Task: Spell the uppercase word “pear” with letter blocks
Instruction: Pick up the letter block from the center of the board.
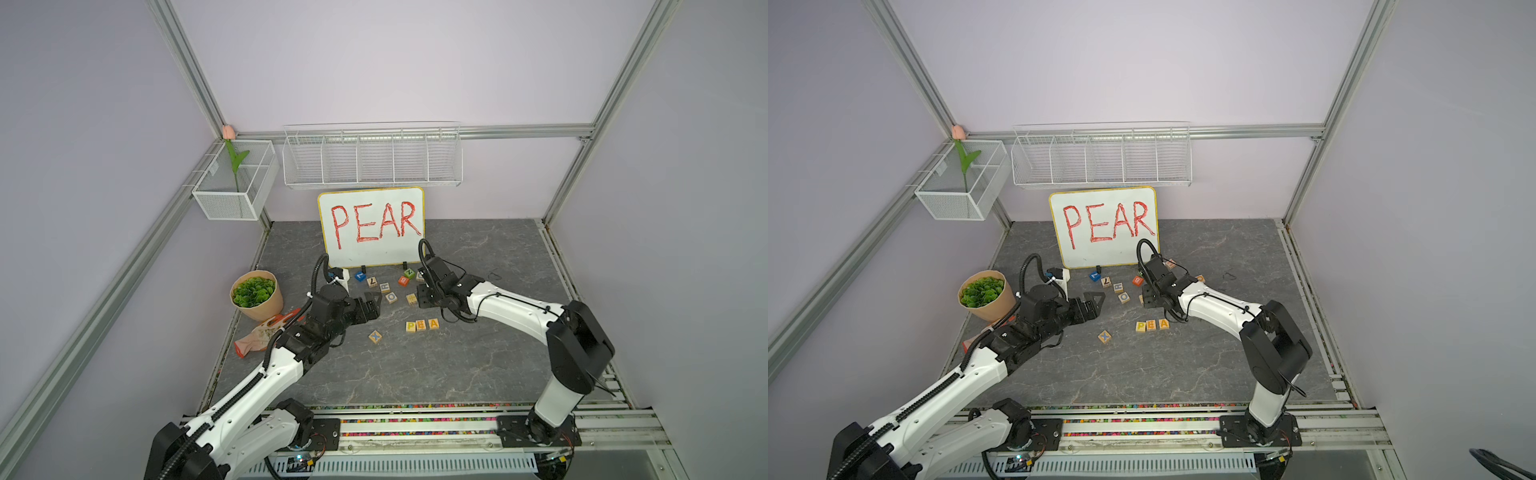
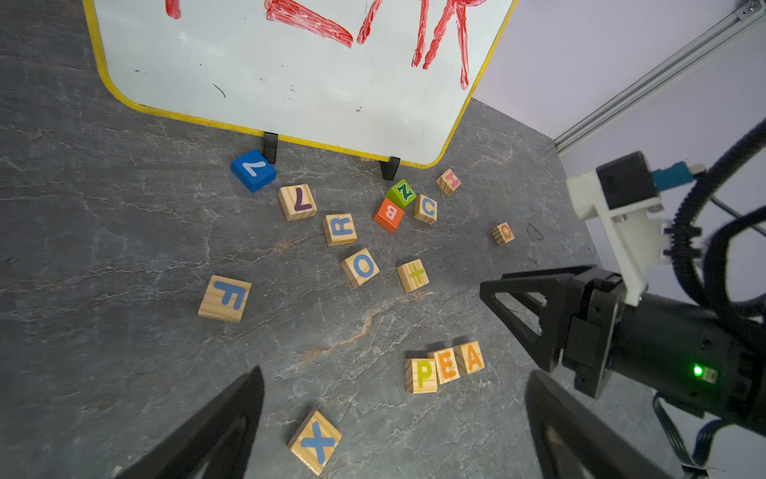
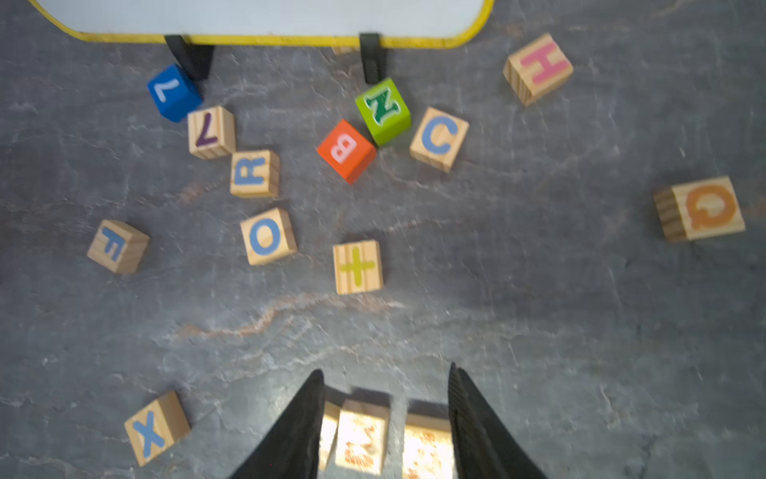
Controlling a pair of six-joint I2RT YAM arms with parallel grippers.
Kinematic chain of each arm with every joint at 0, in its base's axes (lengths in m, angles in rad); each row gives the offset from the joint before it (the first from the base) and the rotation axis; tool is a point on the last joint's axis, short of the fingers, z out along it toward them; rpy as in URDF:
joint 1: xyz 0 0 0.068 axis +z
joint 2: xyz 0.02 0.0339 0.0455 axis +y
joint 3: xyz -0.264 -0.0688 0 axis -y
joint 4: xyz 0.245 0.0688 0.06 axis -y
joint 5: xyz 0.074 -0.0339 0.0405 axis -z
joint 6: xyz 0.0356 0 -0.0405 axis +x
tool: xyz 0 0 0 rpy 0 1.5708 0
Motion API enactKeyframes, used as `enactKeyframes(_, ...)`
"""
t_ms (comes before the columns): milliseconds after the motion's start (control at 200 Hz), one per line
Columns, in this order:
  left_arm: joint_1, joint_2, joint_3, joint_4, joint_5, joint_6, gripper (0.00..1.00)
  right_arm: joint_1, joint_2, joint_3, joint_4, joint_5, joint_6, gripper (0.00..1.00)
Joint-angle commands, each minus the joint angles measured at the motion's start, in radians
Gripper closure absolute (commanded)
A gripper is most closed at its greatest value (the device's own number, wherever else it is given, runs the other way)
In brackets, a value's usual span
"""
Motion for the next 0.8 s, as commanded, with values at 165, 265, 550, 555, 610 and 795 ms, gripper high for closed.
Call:
enactKeyframes(165, 0.002, -0.061, 0.005, -0.075, -0.119, 0.015, 0.00, -0.004, 0.220, 0.219, 0.100, -0.170, -0.181, 0.46)
enactKeyframes(265, 0.005, -0.071, 0.003, -0.090, -0.135, 0.015, 0.00, -0.004, 0.300, 0.318, 0.089, -0.208, -0.188, 0.45)
enactKeyframes(550, 0.031, -0.078, -0.007, -0.083, -0.137, 0.020, 0.00, 0.027, 0.466, 0.453, 0.090, -0.156, -0.158, 0.40)
enactKeyframes(555, 0.031, -0.078, -0.007, -0.083, -0.136, 0.021, 0.00, 0.029, 0.468, 0.454, 0.089, -0.154, -0.158, 0.40)
enactKeyframes(610, 0.038, -0.076, -0.007, -0.083, -0.129, 0.025, 0.00, 0.039, 0.482, 0.466, 0.086, -0.134, -0.163, 0.40)
enactKeyframes(795, 0.055, -0.078, -0.010, -0.072, -0.107, 0.032, 0.00, 0.067, 0.543, 0.532, 0.021, -0.048, -0.159, 0.40)
